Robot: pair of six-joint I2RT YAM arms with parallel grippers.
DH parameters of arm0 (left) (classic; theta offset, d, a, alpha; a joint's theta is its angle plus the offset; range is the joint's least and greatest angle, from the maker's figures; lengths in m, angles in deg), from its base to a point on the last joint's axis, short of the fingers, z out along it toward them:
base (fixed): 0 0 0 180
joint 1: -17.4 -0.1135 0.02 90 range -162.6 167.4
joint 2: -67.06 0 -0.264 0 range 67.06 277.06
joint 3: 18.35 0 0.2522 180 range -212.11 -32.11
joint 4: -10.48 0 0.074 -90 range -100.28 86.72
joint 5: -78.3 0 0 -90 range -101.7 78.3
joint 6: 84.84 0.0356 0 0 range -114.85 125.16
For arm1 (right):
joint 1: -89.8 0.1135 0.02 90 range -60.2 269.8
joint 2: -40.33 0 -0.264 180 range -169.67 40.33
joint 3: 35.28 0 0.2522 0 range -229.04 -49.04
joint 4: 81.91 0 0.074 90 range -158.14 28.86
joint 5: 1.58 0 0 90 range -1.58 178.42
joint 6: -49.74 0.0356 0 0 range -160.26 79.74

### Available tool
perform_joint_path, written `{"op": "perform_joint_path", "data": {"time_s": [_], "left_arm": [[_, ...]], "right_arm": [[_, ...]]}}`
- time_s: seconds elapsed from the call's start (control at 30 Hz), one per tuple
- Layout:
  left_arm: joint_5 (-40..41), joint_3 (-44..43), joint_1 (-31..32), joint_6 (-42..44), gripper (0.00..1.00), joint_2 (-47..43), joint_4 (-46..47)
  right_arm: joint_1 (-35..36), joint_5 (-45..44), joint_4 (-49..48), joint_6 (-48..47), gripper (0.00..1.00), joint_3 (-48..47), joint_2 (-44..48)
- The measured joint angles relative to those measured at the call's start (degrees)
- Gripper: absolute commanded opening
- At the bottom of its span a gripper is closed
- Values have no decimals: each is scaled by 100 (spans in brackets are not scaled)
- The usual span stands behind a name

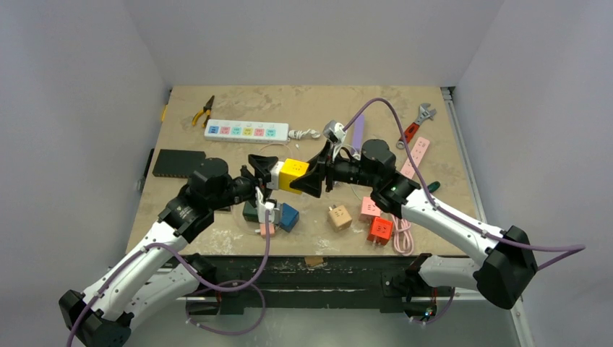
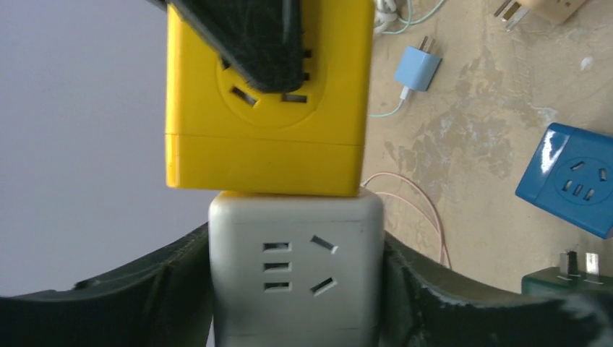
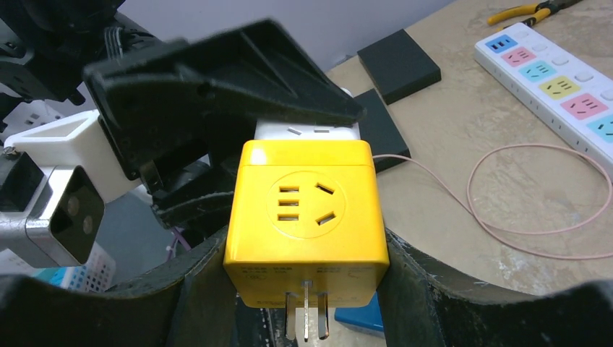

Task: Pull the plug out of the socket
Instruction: Remove the plug from the socket.

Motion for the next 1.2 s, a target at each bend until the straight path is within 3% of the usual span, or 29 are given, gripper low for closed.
{"op": "perform_joint_path", "data": {"time_s": [0.13, 0.23, 0.33, 0.4, 0.43, 0.6, 0.7, 0.9, 0.93, 1.2], "left_arm": [[103, -7, 92, 173, 2, 63, -179], [313, -13, 186, 219, 0, 151, -299], [514, -15, 232, 251, 0, 212, -409], [623, -15, 249, 258, 0, 221, -516], [686, -15, 258, 264, 0, 229, -584], [601, -17, 422, 391, 0, 297, -660], [509, -28, 492, 407, 0, 306, -658], [525, -105, 490, 424, 0, 304, -662], [525, -105, 490, 424, 0, 304, -662], [605, -166, 529, 424, 0, 444, -686]], "right_arm": [[-28, 48, -120, 120, 0, 31, -87], [-42, 66, -166, 234, 1, 85, -186], [-59, 122, -262, 354, 34, 92, -361], [-72, 219, -358, 439, 62, 92, -522], [-76, 264, -400, 481, 67, 90, -595], [0, 411, -542, 564, 70, 15, -949], [72, 490, -621, 588, 63, -22, -1021], [66, 542, -699, 632, 5, -66, -1032], [66, 546, -688, 629, 0, -68, -1032], [55, 520, -352, 549, 0, -105, -953]]}}
